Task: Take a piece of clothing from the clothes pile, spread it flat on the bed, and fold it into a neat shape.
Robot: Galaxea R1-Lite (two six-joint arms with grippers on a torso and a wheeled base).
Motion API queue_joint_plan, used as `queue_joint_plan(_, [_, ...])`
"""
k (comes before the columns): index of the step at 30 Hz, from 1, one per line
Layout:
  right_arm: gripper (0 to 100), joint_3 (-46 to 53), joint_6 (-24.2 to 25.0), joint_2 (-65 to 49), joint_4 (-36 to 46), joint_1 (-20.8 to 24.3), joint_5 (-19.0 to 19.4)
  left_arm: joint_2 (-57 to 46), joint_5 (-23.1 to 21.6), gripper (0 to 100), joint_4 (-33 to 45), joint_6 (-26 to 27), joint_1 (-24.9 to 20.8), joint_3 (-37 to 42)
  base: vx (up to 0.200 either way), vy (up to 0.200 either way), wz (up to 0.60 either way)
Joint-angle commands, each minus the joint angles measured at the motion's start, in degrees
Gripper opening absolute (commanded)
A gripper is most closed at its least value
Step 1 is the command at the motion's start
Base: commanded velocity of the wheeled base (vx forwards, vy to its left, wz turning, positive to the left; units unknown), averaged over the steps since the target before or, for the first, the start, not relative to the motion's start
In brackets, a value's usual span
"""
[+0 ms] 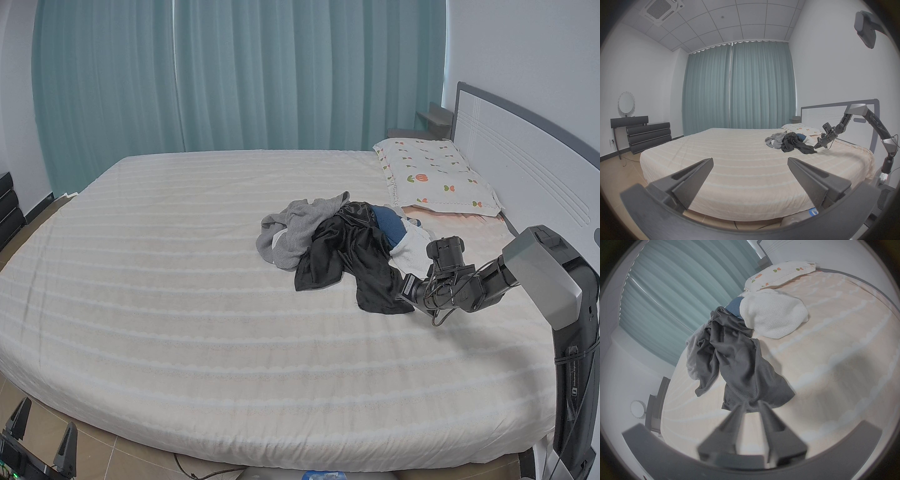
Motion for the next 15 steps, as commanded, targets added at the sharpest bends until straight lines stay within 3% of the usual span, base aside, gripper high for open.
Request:
queue_joint_plan(1, [100,-2.81,0.05,2.87,-0.14,0.31,-0.05,-1.01,0.01,100,-0.01,0.00,0.02,0.92,0.000,0.000,0.00])
queue_joint_plan(10, [100,-10.19,-1.18,8.84,0.47,-0.40,-0.76,-1.01,-0.08,100,-0.01,0.00,0.02,0.92,0.000,0.000,0.00])
queue_joint_plan(15, [100,-13.18,-5.14,11.39,0.47,-0.57,-3.13,-1.01,0.01,100,-0.01,0.00,0.02,0.92,0.000,0.000,0.00])
